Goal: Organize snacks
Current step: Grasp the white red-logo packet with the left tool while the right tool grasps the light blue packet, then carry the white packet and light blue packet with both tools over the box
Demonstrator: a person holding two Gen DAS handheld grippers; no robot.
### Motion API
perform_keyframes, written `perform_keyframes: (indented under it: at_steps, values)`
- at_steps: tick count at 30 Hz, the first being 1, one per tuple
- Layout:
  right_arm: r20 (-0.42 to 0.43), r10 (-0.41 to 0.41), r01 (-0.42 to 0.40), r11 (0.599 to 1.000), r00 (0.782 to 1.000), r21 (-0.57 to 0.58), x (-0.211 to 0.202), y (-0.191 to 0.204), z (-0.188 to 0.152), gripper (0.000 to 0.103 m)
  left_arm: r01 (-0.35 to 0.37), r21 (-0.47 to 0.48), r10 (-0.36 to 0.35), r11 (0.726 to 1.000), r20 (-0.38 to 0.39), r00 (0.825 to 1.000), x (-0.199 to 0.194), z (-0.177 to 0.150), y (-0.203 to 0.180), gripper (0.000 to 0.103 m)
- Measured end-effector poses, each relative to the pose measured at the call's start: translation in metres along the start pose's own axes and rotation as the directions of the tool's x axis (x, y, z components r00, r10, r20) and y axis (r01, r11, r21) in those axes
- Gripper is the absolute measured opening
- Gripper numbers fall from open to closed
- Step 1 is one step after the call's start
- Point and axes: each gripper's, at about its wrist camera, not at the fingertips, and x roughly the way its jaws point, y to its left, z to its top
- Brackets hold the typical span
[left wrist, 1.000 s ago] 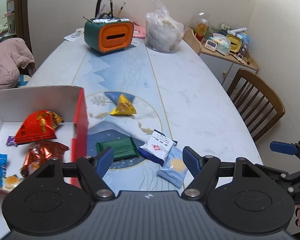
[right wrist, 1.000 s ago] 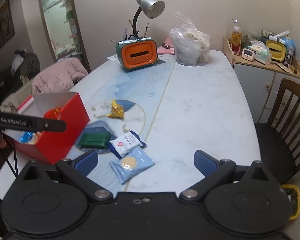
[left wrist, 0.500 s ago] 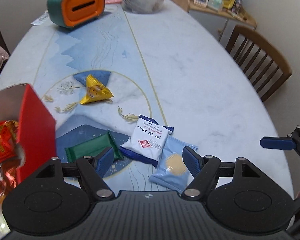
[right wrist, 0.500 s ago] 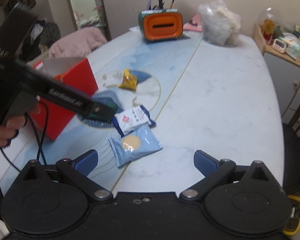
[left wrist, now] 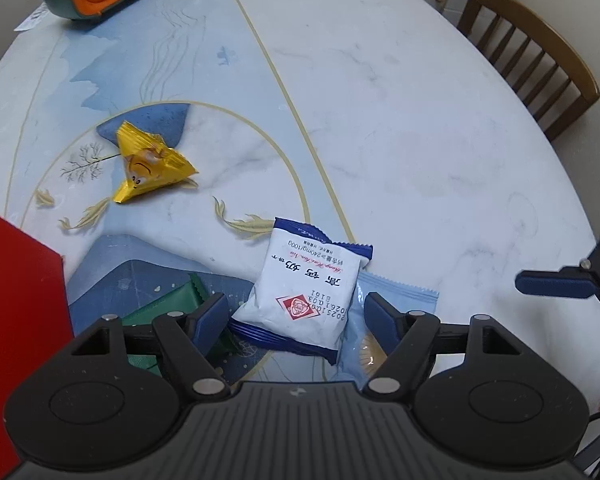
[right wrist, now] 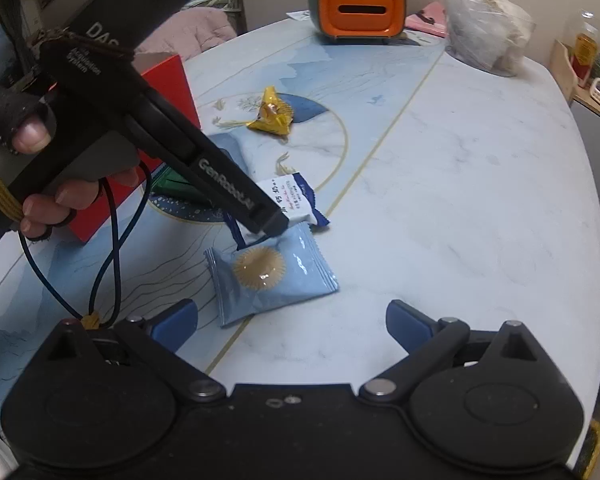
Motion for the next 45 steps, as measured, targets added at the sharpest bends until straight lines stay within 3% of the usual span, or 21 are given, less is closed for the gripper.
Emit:
perform_keyframes:
  at_steps: [14, 21, 31, 38, 42, 45]
  values:
    - [-0.029, 0.011, -0.013, 0.996, 1.000, -0.093, 0.044, 0.013, 0.012, 0.099, 0.011, 0.000, -0.011, 1.000, -0.009, 1.000, 0.009, 0.005, 0.006, 0.074]
    - [-0.045, -0.003, -0.003, 0.991, 0.999, -0.130, 0.057, 0.021, 0.010, 0.096, -0.029, 0.029, 0.028, 0.999, 0.009, 1.000, 0.008, 0.003, 0.001, 0.056]
    - [-0.021, 0.023, -0.026, 0.982, 1.000, -0.188, 0.052, 0.031, 0.010, 0.074, -0.022, -0.007, 0.022, 1.000, 0.025, 0.999, 0.007, 0.001, 0.005, 0.051]
    - [-0.003, 0.022, -0.022, 0.985, 1.000, -0.170, 0.043, 0.033, 0.009, 0.065, -0.008, -0.072, 0.011, 0.997, 0.030, 1.000, 0.005, -0.003, 0.014, 0.050]
    - [-0.004, 0.038, -0.038, 0.988, 0.999, -0.150, 0.040, 0.031, 0.012, 0.048, -0.008, -0.107, 0.011, 0.994, 0.027, 1.000, 0.003, -0.007, 0.020, 0.050]
    - [-0.003, 0.027, -0.027, 0.989, 1.000, -0.144, 0.041, 0.031, 0.012, 0.048, -0.011, -0.124, 0.015, 0.992, 0.029, 0.999, 0.000, -0.012, 0.024, 0.050]
